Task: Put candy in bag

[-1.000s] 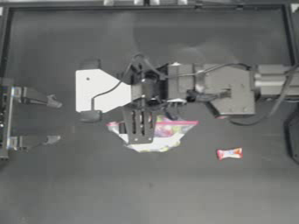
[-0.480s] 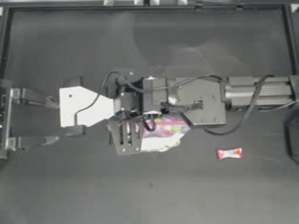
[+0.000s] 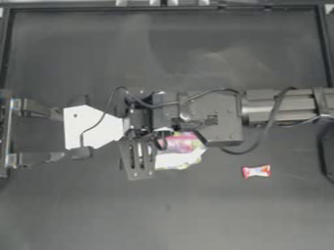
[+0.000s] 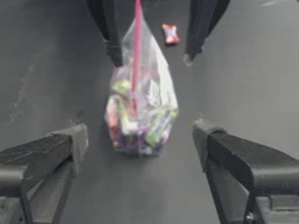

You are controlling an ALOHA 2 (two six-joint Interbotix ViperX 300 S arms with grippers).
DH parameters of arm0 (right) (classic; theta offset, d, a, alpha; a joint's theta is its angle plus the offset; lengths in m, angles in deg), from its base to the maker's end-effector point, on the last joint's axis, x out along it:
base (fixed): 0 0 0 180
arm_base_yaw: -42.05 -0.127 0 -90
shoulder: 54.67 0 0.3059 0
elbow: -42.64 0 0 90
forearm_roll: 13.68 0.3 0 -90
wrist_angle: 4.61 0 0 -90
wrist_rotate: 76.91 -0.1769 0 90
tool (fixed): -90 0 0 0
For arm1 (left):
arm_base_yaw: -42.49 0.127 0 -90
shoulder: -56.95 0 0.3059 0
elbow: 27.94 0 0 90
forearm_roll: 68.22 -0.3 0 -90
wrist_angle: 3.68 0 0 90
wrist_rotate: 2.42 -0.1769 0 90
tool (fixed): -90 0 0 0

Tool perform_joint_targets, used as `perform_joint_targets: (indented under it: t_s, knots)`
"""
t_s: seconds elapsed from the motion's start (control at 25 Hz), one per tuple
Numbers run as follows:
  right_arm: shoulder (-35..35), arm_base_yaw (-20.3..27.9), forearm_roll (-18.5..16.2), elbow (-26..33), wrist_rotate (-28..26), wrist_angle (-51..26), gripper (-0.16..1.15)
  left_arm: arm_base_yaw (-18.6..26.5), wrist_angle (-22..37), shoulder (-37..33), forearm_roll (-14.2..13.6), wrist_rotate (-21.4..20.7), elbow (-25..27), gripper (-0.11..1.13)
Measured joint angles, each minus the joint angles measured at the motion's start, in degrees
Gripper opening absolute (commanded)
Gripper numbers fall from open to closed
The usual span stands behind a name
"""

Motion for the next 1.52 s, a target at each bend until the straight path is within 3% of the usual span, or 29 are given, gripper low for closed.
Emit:
perform_joint_targets:
  t_s: [0.36,1.52]
  knots:
    - [-1.5,0.6,-0.1,0.0,0.6,0.5,0.88,0.0,-0.1,0.0,0.0,0.0,0.0,1.01]
    - [-3.4,3.3,-0.6,-0.6,3.3,1.1,0.87,0.0,-0.5,0.0,0.0,0.0,0.3,1.01]
